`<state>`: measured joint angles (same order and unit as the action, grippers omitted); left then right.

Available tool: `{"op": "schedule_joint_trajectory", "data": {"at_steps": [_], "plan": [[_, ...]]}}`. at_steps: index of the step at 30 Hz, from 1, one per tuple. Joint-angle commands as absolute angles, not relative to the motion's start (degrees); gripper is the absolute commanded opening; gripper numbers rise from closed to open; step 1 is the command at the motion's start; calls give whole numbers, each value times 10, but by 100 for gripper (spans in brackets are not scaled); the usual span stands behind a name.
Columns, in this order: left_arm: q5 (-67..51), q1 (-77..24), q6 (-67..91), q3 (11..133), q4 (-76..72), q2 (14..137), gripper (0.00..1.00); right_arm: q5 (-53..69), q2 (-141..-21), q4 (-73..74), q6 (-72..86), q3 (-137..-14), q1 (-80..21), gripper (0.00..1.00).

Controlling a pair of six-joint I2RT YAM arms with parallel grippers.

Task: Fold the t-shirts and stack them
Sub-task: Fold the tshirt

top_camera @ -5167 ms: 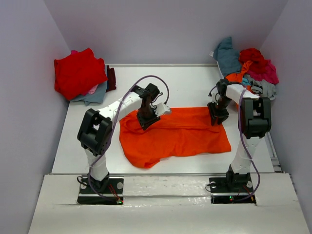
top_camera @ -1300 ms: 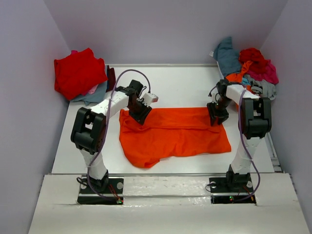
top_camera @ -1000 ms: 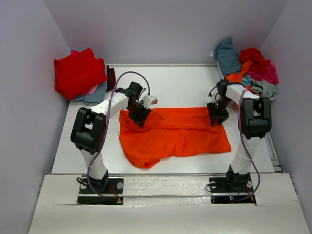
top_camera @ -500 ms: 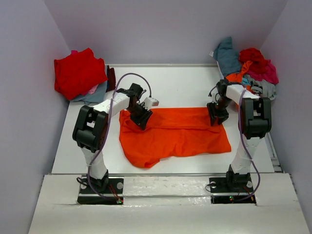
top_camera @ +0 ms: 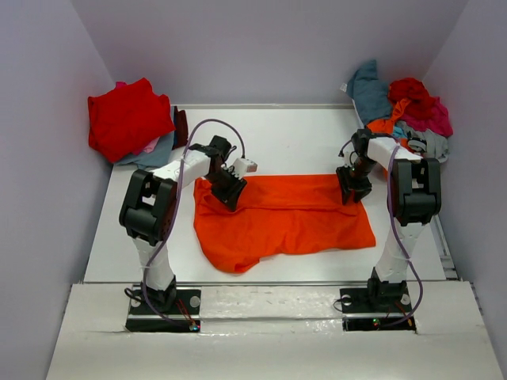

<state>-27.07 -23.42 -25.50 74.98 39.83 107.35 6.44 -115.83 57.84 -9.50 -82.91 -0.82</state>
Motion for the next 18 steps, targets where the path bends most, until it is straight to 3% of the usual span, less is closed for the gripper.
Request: {"op": "schedule_joint_trajectory", "data": {"at_steps": [1, 11, 14, 18], "plan": [[-303, -230, -267, 768, 413, 1086, 44, 50, -1168, 574, -110, -827, -9, 51], [-313, -230, -279, 806, 434, 1115, 45, 50, -1164, 574, -109, -824, -9, 51], [-309, -230, -278, 812, 433, 1113, 26, 48, -1163, 573, -109, -822, -9, 51], [-296, -230, -276, 809, 432, 1098, 10, 49, -1163, 570, -109, -819, -9, 51]]}}
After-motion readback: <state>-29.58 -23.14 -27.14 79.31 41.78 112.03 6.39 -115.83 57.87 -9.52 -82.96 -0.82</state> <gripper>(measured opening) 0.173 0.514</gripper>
